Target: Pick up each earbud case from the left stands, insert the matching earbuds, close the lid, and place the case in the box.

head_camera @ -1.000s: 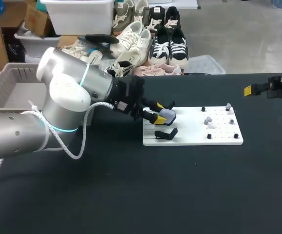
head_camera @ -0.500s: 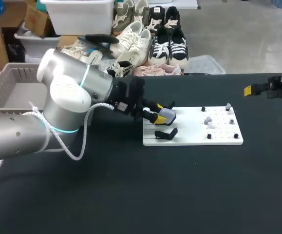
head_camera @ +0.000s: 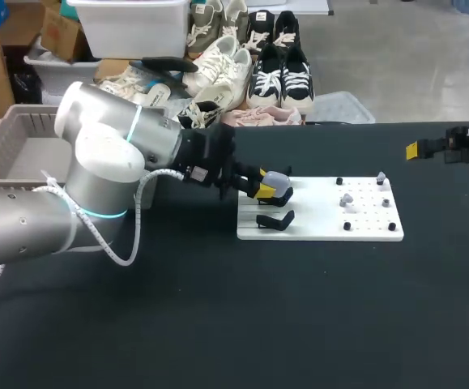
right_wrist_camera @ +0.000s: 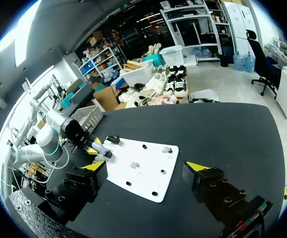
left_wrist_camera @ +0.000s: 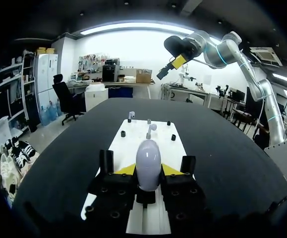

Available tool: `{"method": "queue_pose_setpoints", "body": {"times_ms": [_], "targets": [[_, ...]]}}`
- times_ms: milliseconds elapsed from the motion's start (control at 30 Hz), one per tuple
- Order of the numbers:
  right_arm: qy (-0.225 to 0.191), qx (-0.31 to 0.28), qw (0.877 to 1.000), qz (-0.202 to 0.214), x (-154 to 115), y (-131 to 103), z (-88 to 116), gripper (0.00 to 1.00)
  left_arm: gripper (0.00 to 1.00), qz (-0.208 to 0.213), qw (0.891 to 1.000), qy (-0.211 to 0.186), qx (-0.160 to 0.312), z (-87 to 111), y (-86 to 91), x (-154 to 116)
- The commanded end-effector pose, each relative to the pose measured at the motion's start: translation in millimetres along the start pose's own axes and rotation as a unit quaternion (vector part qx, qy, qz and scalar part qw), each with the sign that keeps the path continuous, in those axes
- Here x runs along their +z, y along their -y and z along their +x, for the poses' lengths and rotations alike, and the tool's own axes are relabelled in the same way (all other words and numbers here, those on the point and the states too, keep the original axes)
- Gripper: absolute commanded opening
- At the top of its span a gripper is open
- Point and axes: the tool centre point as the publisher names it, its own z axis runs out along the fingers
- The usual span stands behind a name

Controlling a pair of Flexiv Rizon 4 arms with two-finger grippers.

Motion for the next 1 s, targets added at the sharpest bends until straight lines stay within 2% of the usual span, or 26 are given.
{"method": "queue_pose_setpoints", "body": {"times_ms": [33,200,400,500,733,1000], "targets": [[-0.001,0.000,1.000,-0.001,-0.1,0.7,-0.7,1.00,0.00,0.000,1.000,0.018,0.009,-9.7,18.0,-17.8],[-0.001,0.000,1.000,-0.001,-0.1,0.7,-0.7,1.00,0.00,0.010,0.998,0.055,0.032,-35.1,39.9,-29.9],[-0.001,0.000,1.000,-0.001,-0.1,0.7,-0.7,1.00,0.00,0.000,0.993,0.095,0.074,-60.8,70.4,-34.6],[-0.001,0.000,1.000,-0.001,-0.1,0.7,-0.7,1.00,0.00,-0.009,0.991,0.113,0.077,-70.4,81.0,-33.1],[-0.001,0.000,1.000,-0.001,-0.1,0.7,-0.7,1.00,0.00,-0.025,0.986,0.145,0.074,-87.5,96.5,-32.8],[-0.001,0.000,1.000,-0.001,-0.1,0.7,-0.7,1.00,0.00,-0.025,0.986,0.148,0.068,-93.1,99.8,-36.5]]}}
